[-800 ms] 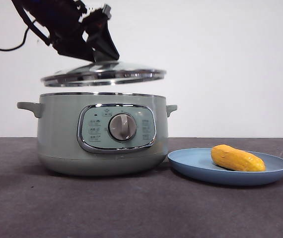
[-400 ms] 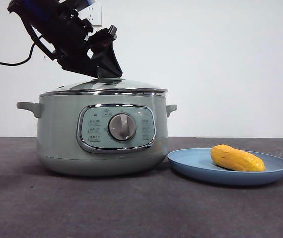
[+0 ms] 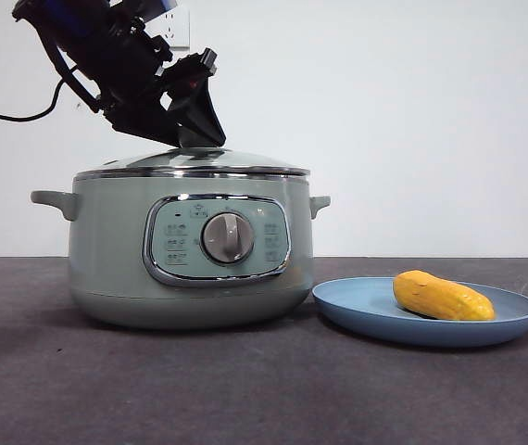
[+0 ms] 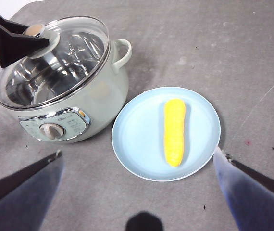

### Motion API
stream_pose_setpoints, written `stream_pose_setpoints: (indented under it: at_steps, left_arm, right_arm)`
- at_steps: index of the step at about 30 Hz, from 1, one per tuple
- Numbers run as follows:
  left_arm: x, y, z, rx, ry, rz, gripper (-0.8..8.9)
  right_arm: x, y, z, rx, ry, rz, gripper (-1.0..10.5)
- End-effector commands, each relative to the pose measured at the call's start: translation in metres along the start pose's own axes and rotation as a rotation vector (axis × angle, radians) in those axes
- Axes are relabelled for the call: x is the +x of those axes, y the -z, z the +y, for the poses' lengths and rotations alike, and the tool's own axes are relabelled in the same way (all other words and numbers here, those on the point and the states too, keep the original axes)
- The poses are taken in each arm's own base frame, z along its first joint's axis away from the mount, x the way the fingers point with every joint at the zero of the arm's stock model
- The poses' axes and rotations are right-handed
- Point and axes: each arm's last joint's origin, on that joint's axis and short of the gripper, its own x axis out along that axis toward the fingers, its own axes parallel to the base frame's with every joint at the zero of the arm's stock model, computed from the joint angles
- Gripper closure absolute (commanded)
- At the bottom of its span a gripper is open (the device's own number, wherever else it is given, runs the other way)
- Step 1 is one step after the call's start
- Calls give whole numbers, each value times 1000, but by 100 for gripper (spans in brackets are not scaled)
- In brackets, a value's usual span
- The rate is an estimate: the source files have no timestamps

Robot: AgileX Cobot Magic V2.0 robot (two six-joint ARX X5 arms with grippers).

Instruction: Take the corn out from the steamer,put the corn on the plate,close the lid

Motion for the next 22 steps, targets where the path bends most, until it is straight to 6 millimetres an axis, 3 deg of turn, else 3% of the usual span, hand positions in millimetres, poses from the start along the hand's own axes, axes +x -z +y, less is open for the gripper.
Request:
stream_pose_setpoints:
  at_steps: [1,18,20,22]
  left_arm:
    - [-1,3,-1,17,-2,37,822]
    - [-2,10,-1,2,-15,114,805]
    - [-2,9,-1,-11,-17,103,704]
    - [-2,8,-1,-28,-18,97,471]
  right_arm:
    - [1,1,0,-4,-3,-1,321]
    - [1,4,0,-22,1,27,321]
    - [1,4,0,-26,1,30,321]
    - [1,5,0,-30,2,35,321]
